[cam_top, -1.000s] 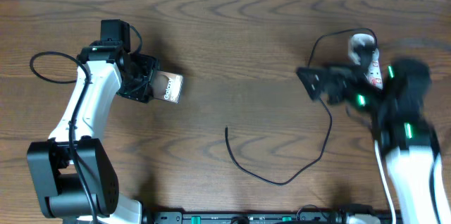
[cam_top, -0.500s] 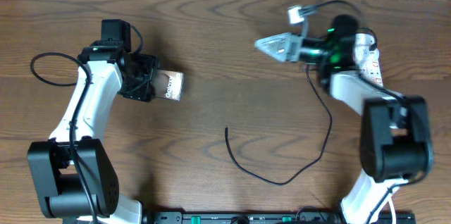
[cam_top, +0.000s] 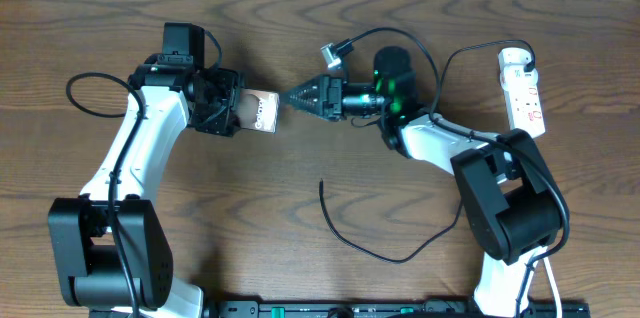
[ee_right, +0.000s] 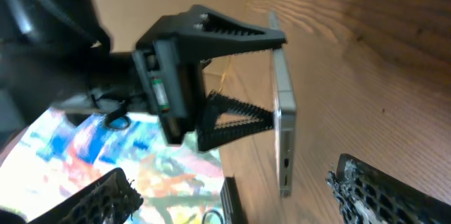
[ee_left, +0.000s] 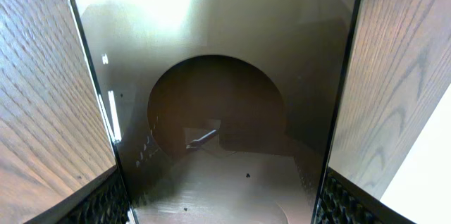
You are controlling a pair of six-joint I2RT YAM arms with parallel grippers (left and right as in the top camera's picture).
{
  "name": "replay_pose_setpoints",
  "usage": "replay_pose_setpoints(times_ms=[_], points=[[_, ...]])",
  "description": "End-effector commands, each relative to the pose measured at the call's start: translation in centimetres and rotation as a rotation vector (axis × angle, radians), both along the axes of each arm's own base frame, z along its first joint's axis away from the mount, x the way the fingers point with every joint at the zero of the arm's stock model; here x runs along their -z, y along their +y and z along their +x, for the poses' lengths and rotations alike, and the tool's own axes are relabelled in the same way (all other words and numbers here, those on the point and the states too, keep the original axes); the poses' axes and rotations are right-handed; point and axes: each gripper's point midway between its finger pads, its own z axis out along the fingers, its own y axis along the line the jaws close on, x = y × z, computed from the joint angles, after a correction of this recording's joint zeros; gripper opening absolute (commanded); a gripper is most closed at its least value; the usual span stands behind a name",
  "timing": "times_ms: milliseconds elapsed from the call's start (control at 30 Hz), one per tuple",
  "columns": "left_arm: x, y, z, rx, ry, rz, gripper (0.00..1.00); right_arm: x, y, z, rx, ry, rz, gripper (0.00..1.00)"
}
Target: Plug charger to phone and switch on socket
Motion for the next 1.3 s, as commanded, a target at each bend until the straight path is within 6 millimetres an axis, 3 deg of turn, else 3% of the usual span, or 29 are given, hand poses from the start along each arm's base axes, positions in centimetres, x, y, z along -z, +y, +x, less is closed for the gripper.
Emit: replay_pose_setpoints(times_ms=[0,367,600,733,1000,1033,1067,1133,1267], points=[[-0.6,-0.9,0.0,-0.017,0.0,-0.06,0.07,0.7,1.2,0.4,0.056,0.038,-0.029,0.89],[-1.0,-2.5,-0.3,-0.051,0.036,-0.148,0.07,1.3,3.4,-0.8,0.069,0.044,-0.056,0.89],[-1.0,-4.2,-0.7,-0.009,0.04,-0.148,0.07,1.3,3.6,-1.0,0.065,0.045,-0.056,0.52],[-1.0,-5.0,-1.0,0.013,0.04,-0.147,0.07,1.3,3.6,-1.0,0.064,0.045,-0.056,0.45],[-0.9,-5.1,-1.0,0.015,0.039,-0.144,0.07,2.1,3.4,-1.1,0.067,0.081,-0.082,0.4],[-0.9,-5.1,-1.0,0.015,0.039,-0.144,0.07,2.3,3.4,-1.1,0.071,0.088,-0.088,0.36],[-0.9,-5.1,-1.0,0.015,0.039,-0.144,0.07,2.6,3.3,-1.0,0.079,0.103,-0.101,0.21],[-0.9,-5.1,-1.0,0.015,0.039,-0.144,0.07,2.8,3.3,-1.0,0.082,0.11,-0.108,0.07],[-0.9,-5.1,-1.0,0.015,0.04,-0.143,0.07,2.8,3.3,-1.0,0.085,0.108,-0.107,0.01]])
